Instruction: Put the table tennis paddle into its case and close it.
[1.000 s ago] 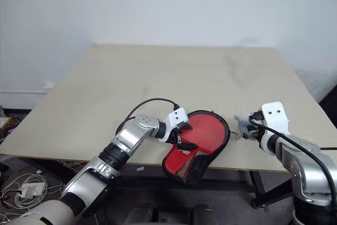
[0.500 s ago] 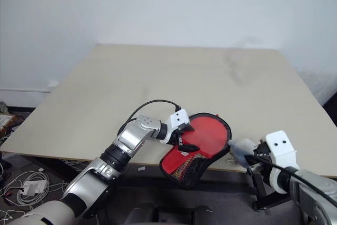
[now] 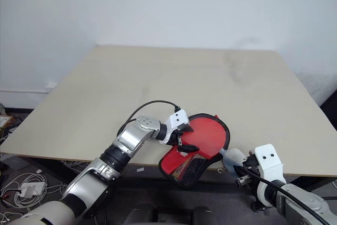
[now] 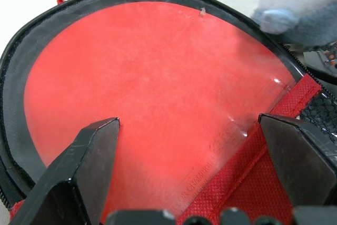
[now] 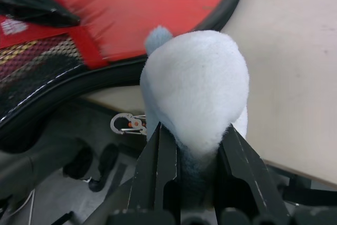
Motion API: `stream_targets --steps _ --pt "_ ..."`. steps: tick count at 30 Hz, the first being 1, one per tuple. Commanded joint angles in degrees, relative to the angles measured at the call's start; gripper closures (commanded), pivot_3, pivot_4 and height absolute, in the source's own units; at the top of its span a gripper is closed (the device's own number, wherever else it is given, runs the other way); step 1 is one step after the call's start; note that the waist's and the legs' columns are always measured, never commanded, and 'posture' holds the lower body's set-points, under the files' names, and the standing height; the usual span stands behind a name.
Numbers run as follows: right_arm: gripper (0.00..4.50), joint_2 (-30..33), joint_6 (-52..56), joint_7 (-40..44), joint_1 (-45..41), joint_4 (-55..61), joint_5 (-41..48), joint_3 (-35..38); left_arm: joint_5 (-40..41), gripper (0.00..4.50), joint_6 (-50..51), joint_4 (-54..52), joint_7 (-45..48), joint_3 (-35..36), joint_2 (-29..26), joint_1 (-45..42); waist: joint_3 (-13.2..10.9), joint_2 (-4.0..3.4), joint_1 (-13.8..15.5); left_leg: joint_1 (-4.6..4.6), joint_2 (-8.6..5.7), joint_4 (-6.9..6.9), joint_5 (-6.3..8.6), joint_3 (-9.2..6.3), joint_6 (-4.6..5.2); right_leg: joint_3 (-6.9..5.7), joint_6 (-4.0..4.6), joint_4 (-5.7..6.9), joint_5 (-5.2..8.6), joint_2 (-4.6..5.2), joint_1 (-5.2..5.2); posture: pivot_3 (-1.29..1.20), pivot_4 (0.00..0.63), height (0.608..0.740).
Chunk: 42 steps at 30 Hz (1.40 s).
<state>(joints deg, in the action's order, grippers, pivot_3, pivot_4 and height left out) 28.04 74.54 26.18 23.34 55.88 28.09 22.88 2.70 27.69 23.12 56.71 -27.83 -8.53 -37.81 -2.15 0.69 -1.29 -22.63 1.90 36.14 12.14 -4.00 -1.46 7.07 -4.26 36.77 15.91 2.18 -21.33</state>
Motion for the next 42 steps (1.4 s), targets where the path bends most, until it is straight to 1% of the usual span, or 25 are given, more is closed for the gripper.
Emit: stream_targets --steps 1,6,13,17,19,22,27,30,33,34,36,42 --pt "4.15 0.32 -2.81 3.86 2.03 3.62 5.03 0.31 -2.27 0.00 3.37 4.62 0.50 -2.63 -0.46 1.76 0.00 0.00 0.01 0.00 0.00 0.00 0.05 0.00 -0.07 0.00 0.00 0.00 0.00 0.00 0.00 0.00 0.000 0.740" --pt "4.15 1.49 -6.58 7.32 6.76 3.51 8.76 -0.06 -2.30 0.00 3.34 4.74 0.56 -2.70 -0.24 1.69 -0.01 0.01 0.01 -0.01 0.00 0.00 0.13 0.00 -0.21 0.00 0.00 -0.02 0.00 0.00 0.01 0.00 0.000 0.740" --pt "4.15 5.72 -12.87 11.90 12.29 3.16 10.75 -7.02 -2.39 0.00 3.38 4.60 0.48 -2.75 -0.09 1.91 0.01 0.01 0.07 -0.01 0.00 -0.01 0.18 -0.02 -0.22 -0.01 0.00 -0.09 0.01 0.02 0.02 0.00 0.000 0.740" --pt "4.15 7.49 -16.38 12.28 14.58 2.45 9.71 -12.83 -2.36 0.00 3.74 4.10 0.44 -2.74 -0.27 2.18 0.01 0.07 -0.03 -0.02 0.00 0.00 0.21 -0.01 -0.19 0.00 0.00 -0.11 0.02 0.03 0.03 0.00 0.000 0.740" --pt "4.15 8.45 -18.51 12.89 15.40 1.73 8.90 -15.84 -2.35 0.00 3.95 3.93 0.29 -2.71 -0.31 2.24 0.14 0.22 -0.08 0.01 0.00 0.06 0.22 0.02 -0.21 0.01 -0.01 -0.10 0.02 0.06 0.03 0.00 0.000 0.740" --pt "4.15 9.79 -21.23 13.73 16.84 1.71 8.81 -17.81 -2.32 0.00 4.13 3.64 0.27 -2.58 -0.57 2.32 0.33 0.50 -0.07 0.04 0.03 0.04 0.29 0.00 -0.31 -0.03 0.00 -0.10 0.02 0.07 0.03 0.00 0.000 0.740" --pt "4.15 12.61 -24.76 13.89 18.66 3.74 9.26 -20.98 -2.14 0.00 4.64 3.52 0.26 -2.20 -0.71 2.26 0.43 0.68 -0.04 0.03 0.04 0.03 0.35 0.02 -0.31 -0.02 0.00 -0.12 0.03 0.07 0.02 0.00 0.000 0.740" --pt "4.15 14.38 -26.62 12.84 18.17 4.12 8.94 -24.28 -2.10 0.00 4.54 3.92 0.16 -1.93 -0.61 1.95 0.45 0.71 -0.04 0.04 0.04 0.03 0.36 0.02 -0.31 -0.03 0.00 -0.12 0.03 0.07 0.02 0.00 0.000 0.740" --pt "4.15 13.48 -26.63 11.21 17.41 3.38 10.14 -23.79 -2.10 0.00 4.55 4.16 -0.28 -1.52 -0.57 1.71 0.45 0.75 -0.02 0.04 0.05 0.03 0.37 0.02 -0.32 -0.03 0.00 -0.13 0.03 0.07 0.02 0.00 0.000 0.740" --pt "3.44 13.38 -26.57 11.04 17.10 2.94 10.63 -23.40 -2.11 0.00 4.56 4.19 -0.43 -1.40 -0.59 1.67 0.45 0.75 -0.02 0.03 0.05 0.03 0.38 0.02 -0.32 -0.03 0.00 -0.13 0.03 0.07 0.01 0.00 0.000 0.740" --pt "2.81 13.92 -26.85 11.43 16.57 2.21 11.06 -22.57 -2.10 0.00 4.54 4.38 -0.54 -1.25 -0.60 1.51 0.44 0.77 -0.03 0.03 0.05 0.03 0.39 0.03 -0.32 -0.03 0.00 -0.13 0.03 0.07 0.01 0.00 0.000 0.740" --pt "0.64 15.29 -26.95 12.82 13.96 -0.03 15.33 -16.65 -1.90 0.00 4.43 4.96 -0.63 -0.99 -0.54 1.07 0.44 0.82 -0.06 0.04 0.07 0.15 0.39 0.05 -0.33 -0.03 -0.01 -0.12 0.03 0.07 0.02 0.00 0.000 0.740"
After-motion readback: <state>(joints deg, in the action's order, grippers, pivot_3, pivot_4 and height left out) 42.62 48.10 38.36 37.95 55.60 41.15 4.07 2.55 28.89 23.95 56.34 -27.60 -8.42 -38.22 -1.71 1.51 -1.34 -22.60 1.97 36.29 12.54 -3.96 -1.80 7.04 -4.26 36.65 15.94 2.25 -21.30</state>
